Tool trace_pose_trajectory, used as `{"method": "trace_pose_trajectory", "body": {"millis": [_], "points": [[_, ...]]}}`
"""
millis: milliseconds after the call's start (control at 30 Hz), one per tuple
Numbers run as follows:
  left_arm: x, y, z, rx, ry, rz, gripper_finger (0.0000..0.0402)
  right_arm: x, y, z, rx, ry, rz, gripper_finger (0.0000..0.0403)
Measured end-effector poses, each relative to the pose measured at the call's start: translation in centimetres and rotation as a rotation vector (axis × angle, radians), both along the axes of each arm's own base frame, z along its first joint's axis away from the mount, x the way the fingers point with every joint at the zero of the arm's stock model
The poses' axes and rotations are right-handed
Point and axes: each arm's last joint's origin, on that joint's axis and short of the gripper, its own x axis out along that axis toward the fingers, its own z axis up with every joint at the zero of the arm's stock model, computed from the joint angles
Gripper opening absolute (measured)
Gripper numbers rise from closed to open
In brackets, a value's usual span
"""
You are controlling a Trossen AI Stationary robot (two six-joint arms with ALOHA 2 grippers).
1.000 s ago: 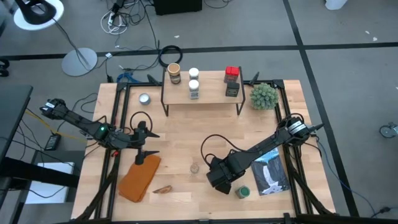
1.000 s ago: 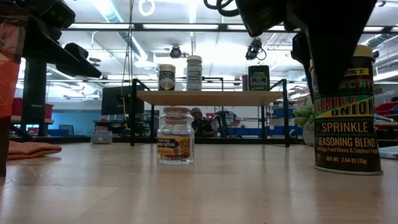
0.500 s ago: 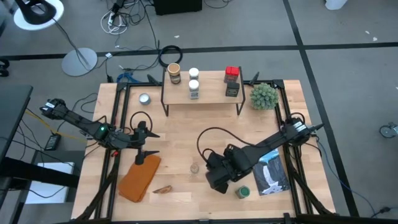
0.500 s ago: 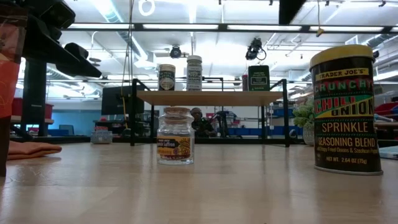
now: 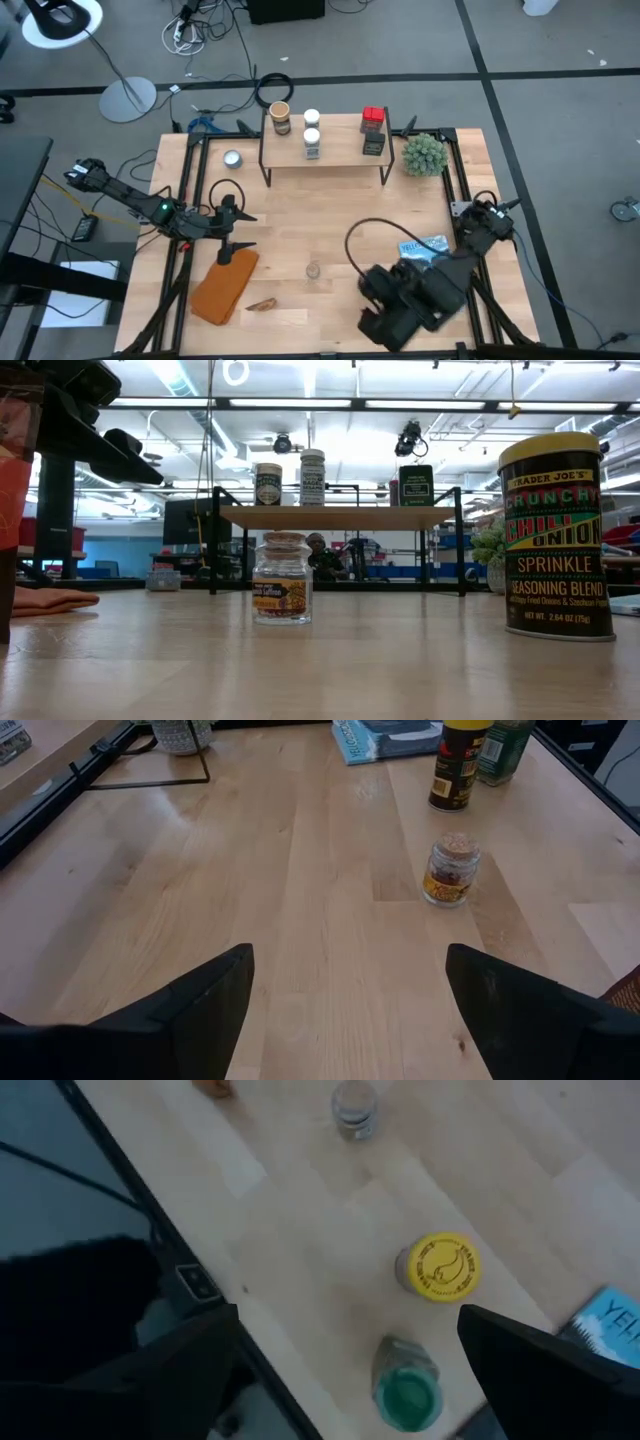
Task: Shelf spices
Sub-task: Put the yellow seasoning bottle on the shelf
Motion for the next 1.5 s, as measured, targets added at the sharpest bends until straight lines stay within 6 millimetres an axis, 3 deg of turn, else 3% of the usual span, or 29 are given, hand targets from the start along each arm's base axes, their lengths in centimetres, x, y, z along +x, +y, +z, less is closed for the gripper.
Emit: {"method": "trace_pose_trajectory", "body": {"millis": [200, 367, 500, 700, 800, 1000, 1200, 1500], "points": [[0.0, 0.0, 0.0, 0.0, -0.001, 0.0, 0.0335, -2.2, 1.4, -1.1, -0.031, -0.01, -0.165, 0.0376], [0.1, 0.0, 0.2, -0.005, -0.021, -0.002, 0.0335, -3.6, 1.7, -2.6, -0.05, 0.017, -0.195, 0.0378], [0.1, 0.0, 0.2, 0.007, -0.025, -0.008, 0.0335, -5.7, -0.8, -2.9, -0.072, 0.065, -0.223, 0.0376], [0.1, 0.0, 0.2, 0.007, -0.024, -0.008, 0.0335, -10.3, -7.1, -2.5, -0.088, 0.074, -0.265, 0.0376], [0.1, 0.0, 0.2, 0.007, -0.023, -0.008, 0.0335, -11.4, -9.9, -2.9, -0.046, 0.049, -0.255, 0.0376], [0.1, 0.0, 0.2, 0.006, -0.023, -0.008, 0.0335, -10.1, -12.9, -3.8, 0.072, -0.108, -0.16, 0.038], [0.1, 0.0, 0.2, 0.006, -0.023, -0.007, 0.0335, -6.9, -13.3, -5.1, 0.039, -0.274, -0.111, 0.0382], [0.1, 0.0, 0.2, 0.006, -0.018, -0.006, 0.0335, -1.6, -14.1, -8.8, -0.065, -0.195, 0.044, 0.0377]]}}
